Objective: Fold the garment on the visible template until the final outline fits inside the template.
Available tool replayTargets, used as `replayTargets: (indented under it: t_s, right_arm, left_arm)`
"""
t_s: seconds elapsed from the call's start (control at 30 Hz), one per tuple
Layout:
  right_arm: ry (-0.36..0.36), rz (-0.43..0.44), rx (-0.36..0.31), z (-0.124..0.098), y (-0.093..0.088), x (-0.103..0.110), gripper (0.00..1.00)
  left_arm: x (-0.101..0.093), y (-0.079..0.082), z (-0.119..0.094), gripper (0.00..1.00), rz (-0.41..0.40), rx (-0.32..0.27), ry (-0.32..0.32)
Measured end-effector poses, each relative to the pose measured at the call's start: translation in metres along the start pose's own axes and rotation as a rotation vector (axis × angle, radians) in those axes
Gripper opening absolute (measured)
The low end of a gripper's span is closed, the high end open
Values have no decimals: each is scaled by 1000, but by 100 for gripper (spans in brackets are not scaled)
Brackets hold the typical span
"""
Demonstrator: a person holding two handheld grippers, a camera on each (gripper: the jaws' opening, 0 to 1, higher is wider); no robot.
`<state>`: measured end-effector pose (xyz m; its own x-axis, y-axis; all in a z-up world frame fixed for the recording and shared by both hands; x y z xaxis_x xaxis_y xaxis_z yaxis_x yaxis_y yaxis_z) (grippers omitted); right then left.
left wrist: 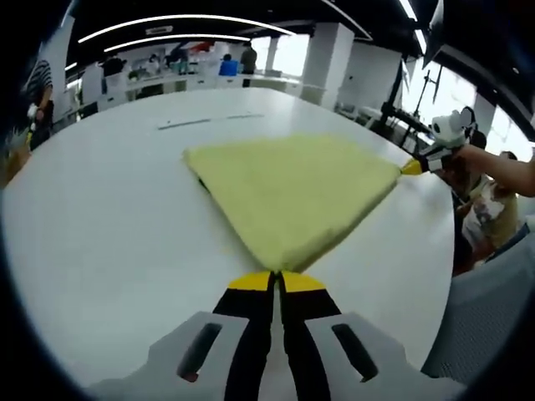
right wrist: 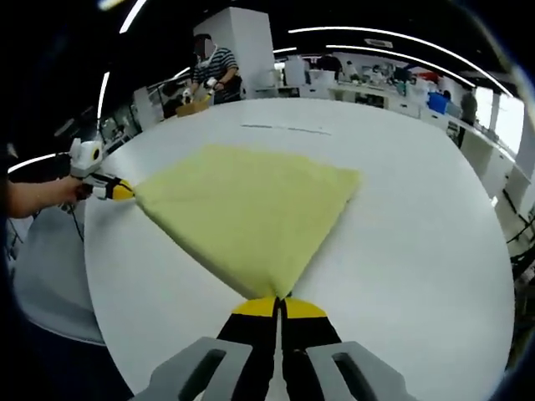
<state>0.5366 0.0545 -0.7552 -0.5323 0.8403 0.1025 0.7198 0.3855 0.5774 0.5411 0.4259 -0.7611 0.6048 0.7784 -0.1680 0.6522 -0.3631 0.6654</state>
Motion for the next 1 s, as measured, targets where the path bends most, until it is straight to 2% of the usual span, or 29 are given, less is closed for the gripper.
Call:
replayTargets:
  t_s: [0.27,1.0]
  right_arm:
    - [-3,-34,10,-5,-8,3,0]
    - [17,-35,35,-10,-23,11,0]
  left_arm:
    - [-9,-9,-5,0,19,27,-7]
    - [-19,-21,-10,0,35,49,-6]
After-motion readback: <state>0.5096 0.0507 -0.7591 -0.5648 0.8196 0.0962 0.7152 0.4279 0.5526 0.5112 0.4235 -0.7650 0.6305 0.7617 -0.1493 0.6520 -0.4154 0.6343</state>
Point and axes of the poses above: the point that each gripper's makers call its tool centre point, and the gripper's own axes: z roughly forward along the fingers, x roughly to its left, y roughly out of its top, the point moved 2 cm from there along -z, roughly backward along the fingers, and after that the axes turned 9 degrees about x, right-handed, at the moved point
